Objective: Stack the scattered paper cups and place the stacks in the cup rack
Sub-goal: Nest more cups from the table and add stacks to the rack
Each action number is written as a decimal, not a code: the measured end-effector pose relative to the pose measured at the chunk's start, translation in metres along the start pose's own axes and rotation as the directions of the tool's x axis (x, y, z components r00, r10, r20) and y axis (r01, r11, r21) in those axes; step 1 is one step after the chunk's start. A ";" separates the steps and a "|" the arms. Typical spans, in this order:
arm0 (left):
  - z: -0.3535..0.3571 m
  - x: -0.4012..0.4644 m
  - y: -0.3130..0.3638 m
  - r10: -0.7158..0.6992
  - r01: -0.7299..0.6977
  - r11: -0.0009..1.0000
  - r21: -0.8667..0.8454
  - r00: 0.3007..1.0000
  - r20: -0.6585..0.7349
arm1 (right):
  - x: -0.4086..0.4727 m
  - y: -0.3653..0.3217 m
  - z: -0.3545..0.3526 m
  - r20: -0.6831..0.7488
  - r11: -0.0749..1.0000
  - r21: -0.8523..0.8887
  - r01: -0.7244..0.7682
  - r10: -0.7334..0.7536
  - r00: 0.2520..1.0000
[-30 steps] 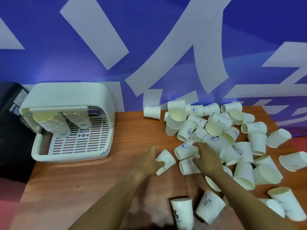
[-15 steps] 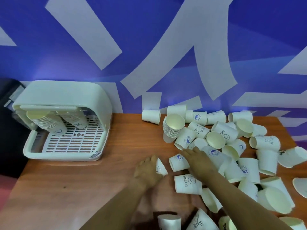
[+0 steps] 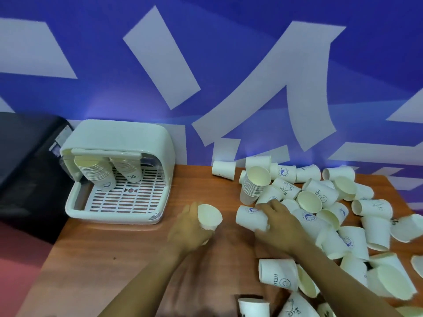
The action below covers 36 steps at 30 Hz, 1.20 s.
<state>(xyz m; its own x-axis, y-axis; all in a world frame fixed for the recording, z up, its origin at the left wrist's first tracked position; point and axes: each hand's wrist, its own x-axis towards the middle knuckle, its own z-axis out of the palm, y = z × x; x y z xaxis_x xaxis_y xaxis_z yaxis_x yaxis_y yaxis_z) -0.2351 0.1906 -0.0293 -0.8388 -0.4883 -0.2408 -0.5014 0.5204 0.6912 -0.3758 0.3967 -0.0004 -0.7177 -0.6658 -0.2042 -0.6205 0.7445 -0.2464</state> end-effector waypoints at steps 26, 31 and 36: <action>-0.232 -0.012 -0.187 -0.068 0.071 0.997 0.008 0.971 -0.228 | 0.080 -0.344 0.065 -0.135 0.921 0.384 0.071 -0.020 0.991; -0.227 0.007 -0.199 -0.074 0.094 0.993 0.069 0.968 -0.241 | 0.099 -0.361 0.085 -0.099 0.917 0.399 -0.008 0.051 0.994; -0.225 0.026 -0.202 -0.093 0.103 0.994 0.037 0.974 -0.207 | 0.113 -0.362 0.100 -0.022 0.925 0.374 -0.060 0.073 0.997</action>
<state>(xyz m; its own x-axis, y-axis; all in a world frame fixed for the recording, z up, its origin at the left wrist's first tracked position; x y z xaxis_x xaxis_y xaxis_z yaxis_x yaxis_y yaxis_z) -0.1080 -0.0853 -0.0223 -0.7263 -0.6691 -0.1577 -0.5926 0.4932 0.6369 -0.2005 0.0469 -0.0288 -0.7681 -0.6081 -0.2006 -0.4131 0.7100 -0.5704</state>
